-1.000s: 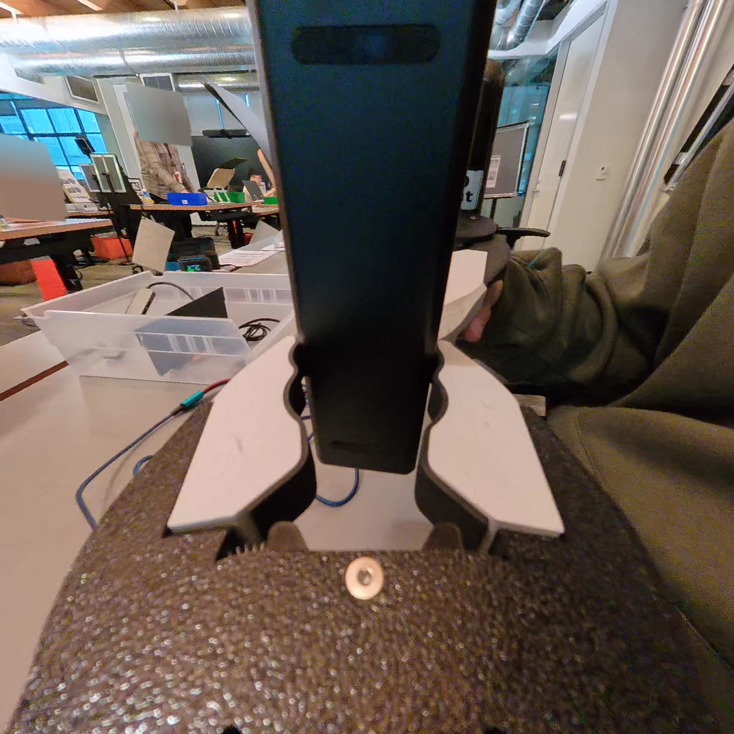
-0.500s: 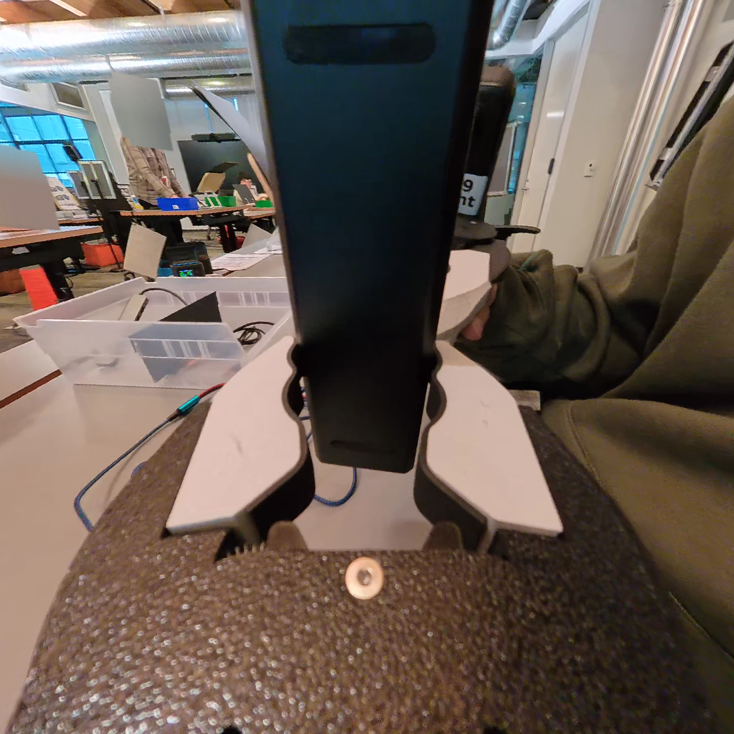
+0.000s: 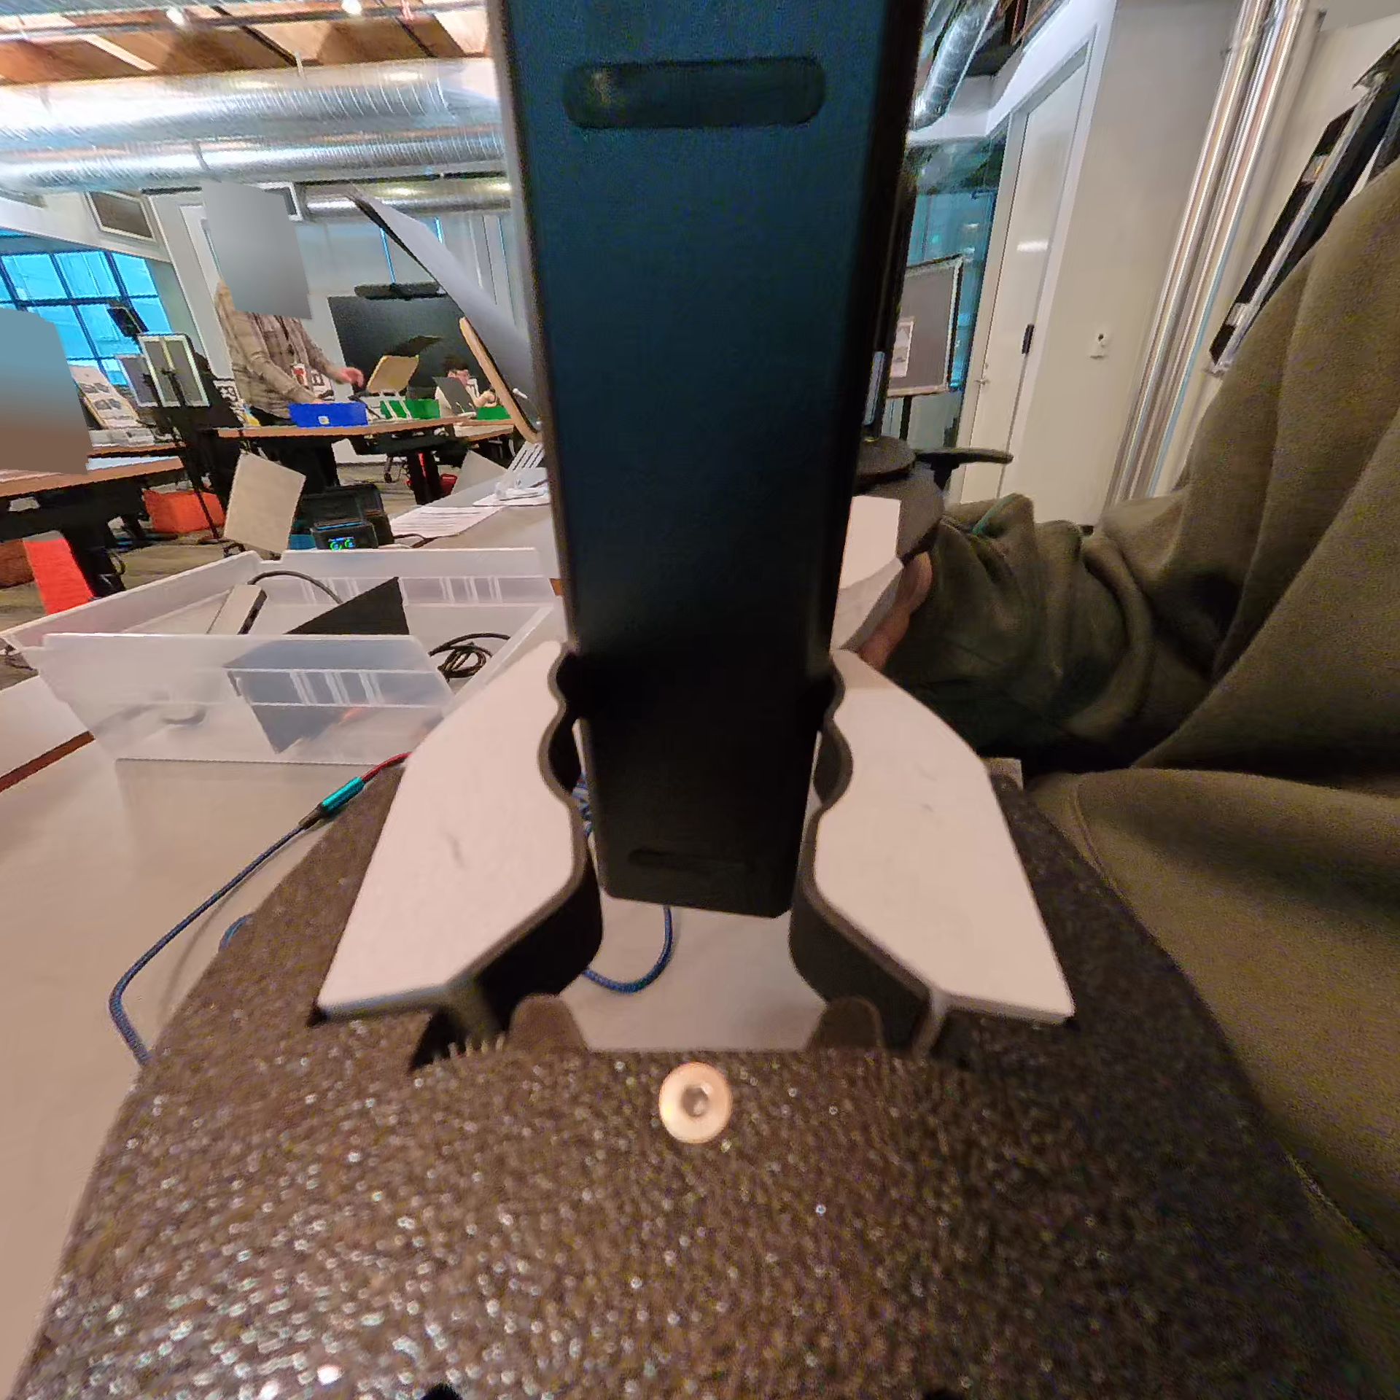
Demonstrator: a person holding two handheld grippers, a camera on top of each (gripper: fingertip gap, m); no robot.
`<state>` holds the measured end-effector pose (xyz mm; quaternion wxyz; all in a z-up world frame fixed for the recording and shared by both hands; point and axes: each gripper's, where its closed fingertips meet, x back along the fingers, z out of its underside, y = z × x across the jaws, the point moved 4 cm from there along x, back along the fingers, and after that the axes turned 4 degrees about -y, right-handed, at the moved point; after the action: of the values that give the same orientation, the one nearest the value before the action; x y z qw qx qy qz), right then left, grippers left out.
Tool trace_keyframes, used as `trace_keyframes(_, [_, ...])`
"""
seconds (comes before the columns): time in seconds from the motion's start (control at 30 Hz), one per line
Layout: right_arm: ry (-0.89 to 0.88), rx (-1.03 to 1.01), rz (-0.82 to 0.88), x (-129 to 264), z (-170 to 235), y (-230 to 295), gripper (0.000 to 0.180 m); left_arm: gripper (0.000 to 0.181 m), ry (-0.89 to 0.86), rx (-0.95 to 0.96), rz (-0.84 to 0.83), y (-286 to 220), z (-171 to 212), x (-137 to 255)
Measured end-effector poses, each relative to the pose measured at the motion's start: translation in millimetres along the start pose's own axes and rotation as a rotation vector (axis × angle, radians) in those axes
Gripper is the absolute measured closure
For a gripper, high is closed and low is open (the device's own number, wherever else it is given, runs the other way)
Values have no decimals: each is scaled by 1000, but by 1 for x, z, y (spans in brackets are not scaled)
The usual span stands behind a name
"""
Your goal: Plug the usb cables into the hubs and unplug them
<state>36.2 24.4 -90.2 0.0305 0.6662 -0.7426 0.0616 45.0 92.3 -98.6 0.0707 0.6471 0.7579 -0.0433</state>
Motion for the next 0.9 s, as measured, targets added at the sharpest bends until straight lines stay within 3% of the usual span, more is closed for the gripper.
trace_keyframes(0.33, [205, 83, -6, 16, -10, 8, 165, 122, 12, -34, 30, -10, -4, -12])
trace_keyframes(0.57, [244, 99, -87, 27, -18, 9, 165, 122, 37, -64, 29, -18, -10, -21])
trace_keyframes(0.9, [309, 117, -5, 21, -11, 2, 165, 122, 76, -42, -20, -7, -5, -18])
